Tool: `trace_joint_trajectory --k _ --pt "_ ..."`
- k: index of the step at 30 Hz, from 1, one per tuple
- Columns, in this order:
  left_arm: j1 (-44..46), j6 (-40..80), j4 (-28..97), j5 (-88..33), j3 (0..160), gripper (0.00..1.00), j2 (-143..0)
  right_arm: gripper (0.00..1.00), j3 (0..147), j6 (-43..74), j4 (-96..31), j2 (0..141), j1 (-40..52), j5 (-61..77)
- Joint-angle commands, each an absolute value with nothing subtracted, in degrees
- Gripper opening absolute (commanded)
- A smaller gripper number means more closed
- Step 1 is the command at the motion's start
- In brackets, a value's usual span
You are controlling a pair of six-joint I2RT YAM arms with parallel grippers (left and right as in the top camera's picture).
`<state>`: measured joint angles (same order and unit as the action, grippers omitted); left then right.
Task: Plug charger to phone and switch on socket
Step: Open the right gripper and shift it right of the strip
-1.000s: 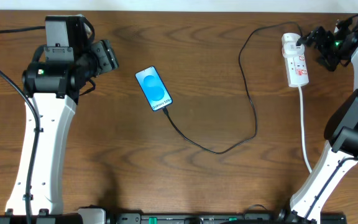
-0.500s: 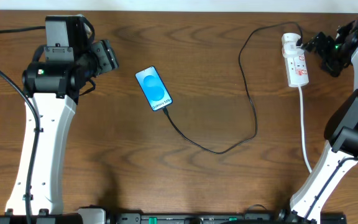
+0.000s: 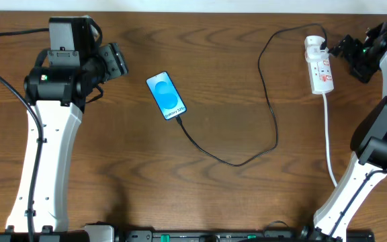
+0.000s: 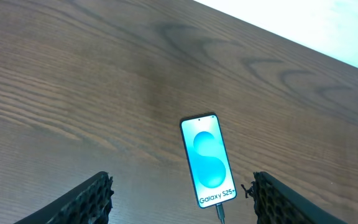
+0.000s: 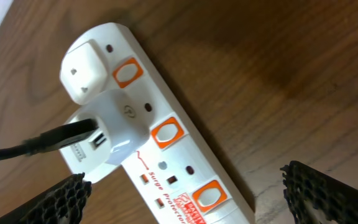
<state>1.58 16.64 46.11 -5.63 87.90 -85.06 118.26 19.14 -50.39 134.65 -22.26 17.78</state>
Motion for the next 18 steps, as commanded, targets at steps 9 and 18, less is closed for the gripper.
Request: trace_joint_trajectory --k 9,18 --pt "1.30 16.12 46.24 -4.86 88.07 0.73 -85.56 0.99 115.37 20.43 -49.95 135.17 -22.52 14.22" --pt "1.30 16.14 46.24 -4.86 88.07 0.73 -85.56 0.99 115.35 20.58 -49.89 135.17 -22.52 11.88"
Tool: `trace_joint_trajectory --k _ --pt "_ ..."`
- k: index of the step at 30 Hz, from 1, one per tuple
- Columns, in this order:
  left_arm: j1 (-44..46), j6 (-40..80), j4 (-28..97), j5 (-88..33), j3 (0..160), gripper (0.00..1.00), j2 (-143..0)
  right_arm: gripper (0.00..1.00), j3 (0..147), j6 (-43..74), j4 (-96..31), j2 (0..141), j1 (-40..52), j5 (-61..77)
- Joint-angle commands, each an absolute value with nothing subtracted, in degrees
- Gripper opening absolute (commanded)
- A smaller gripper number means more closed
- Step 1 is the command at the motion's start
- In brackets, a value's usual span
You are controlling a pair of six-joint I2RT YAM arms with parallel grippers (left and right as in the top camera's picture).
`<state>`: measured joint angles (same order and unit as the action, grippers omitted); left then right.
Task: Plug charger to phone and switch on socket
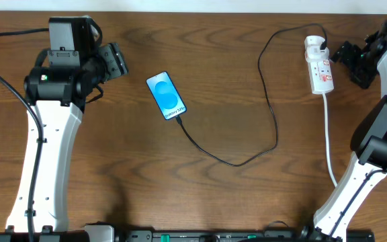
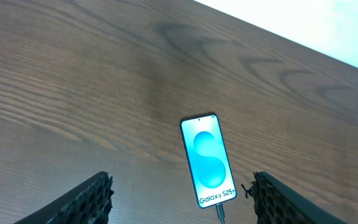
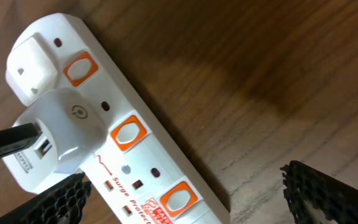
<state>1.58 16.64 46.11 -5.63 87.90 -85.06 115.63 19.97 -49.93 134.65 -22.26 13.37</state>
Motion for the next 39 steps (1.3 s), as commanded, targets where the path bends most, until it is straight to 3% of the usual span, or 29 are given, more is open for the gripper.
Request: trace_joint_trajectory --k 1,39 --pt "1.30 16.12 46.24 -4.86 88.07 0.73 -85.56 0.99 115.35 20.58 -49.87 135.17 -22.52 11.88" --pt "1.30 16.14 46.04 -4.86 88.07 0.73 -85.56 0.99 115.48 21.19 -47.24 139.13 -22.41 12.32"
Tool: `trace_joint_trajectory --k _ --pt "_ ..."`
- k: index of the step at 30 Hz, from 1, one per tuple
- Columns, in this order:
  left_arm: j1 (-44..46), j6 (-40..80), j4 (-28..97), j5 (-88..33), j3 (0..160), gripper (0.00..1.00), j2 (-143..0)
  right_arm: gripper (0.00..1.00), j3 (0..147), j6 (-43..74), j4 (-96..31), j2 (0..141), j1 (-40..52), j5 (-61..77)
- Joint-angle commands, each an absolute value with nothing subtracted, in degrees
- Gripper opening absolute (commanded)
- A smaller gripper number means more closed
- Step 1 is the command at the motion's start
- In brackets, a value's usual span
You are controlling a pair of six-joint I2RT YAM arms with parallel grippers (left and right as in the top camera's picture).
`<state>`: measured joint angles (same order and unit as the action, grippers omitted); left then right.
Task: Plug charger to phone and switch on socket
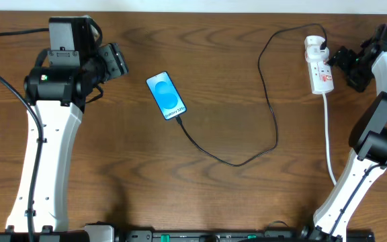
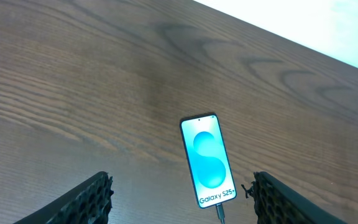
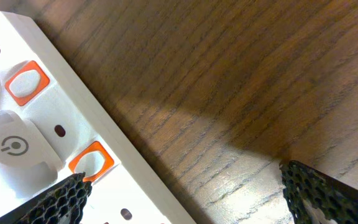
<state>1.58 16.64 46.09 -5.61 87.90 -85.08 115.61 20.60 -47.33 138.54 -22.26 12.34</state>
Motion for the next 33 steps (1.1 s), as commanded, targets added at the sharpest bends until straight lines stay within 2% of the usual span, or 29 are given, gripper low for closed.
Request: trace_joint_trajectory --k 1,33 --pt "1.30 16.14 46.04 -4.86 88.07 0.73 -85.56 0.99 115.48 21.21 -47.11 139.13 -22.41 12.34" --pt "1.30 16.14 46.04 -4.86 88.07 0.73 -85.58 0.99 115.48 22.28 -46.13 139.13 -20.38 10.15"
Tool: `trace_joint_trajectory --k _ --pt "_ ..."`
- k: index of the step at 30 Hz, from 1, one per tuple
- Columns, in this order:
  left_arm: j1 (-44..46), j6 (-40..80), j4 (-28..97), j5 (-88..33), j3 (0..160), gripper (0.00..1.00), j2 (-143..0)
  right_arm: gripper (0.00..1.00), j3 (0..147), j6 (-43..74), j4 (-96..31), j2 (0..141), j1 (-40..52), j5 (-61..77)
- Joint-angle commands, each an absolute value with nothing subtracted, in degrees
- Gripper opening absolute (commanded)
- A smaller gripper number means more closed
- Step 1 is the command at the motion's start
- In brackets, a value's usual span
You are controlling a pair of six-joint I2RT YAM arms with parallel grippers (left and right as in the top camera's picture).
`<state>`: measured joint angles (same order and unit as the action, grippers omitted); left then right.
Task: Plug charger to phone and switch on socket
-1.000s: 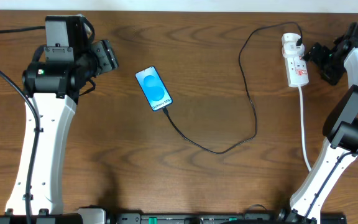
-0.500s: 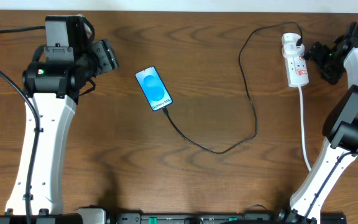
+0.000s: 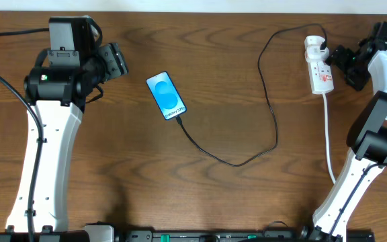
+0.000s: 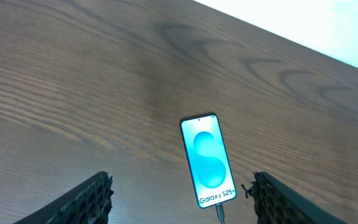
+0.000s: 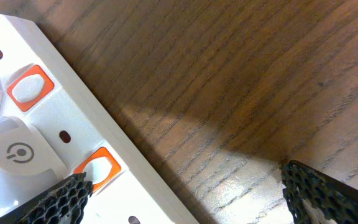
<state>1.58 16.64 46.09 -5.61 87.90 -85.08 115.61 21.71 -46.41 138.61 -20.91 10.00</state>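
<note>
The phone [image 3: 166, 96] lies face up with its blue screen lit, and a black cable [image 3: 275, 114] runs from its lower end to the white power strip [image 3: 321, 72] at the far right. The phone [image 4: 208, 160] also lies between my left gripper's [image 4: 182, 202] open fingers, well below them. My right gripper [image 5: 188, 196] is open, low over the power strip [image 5: 36, 124]. Its left fingertip [image 5: 64, 196] sits at the edge of the second orange switch [image 5: 98, 167], beside the white charger adapter [image 5: 14, 155]. Whether it touches the switch cannot be told.
Another orange switch [image 5: 30, 87] sits further up the strip. The strip's white lead [image 3: 329, 144] runs down the right side of the wooden table [image 3: 220, 195]. Both arm bases stand at the near edge.
My right gripper has shifted very slightly over the strip, so the switches sit a little further right in its view. The phone, the cable and the left arm are unchanged.
At first my right gripper hung open above the strip's end, with the adapter and three switches in view. Then it was closer, then low over the strip with its left fingertip at the second switch, where it remains. The left arm stayed still.
</note>
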Motion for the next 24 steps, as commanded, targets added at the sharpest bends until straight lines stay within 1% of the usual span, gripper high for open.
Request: trace_joint_trajectory --k 1,24 --pt "1.30 16.12 46.06 -4.86 88.07 0.73 -85.58 0.99 115.48 22.28 -46.09 139.13 -20.38 10.15" --pt "1.30 16.12 46.04 -4.86 88.07 0.73 -85.62 0.98 115.50 24.23 -45.41 139.13 -20.64 10.68"
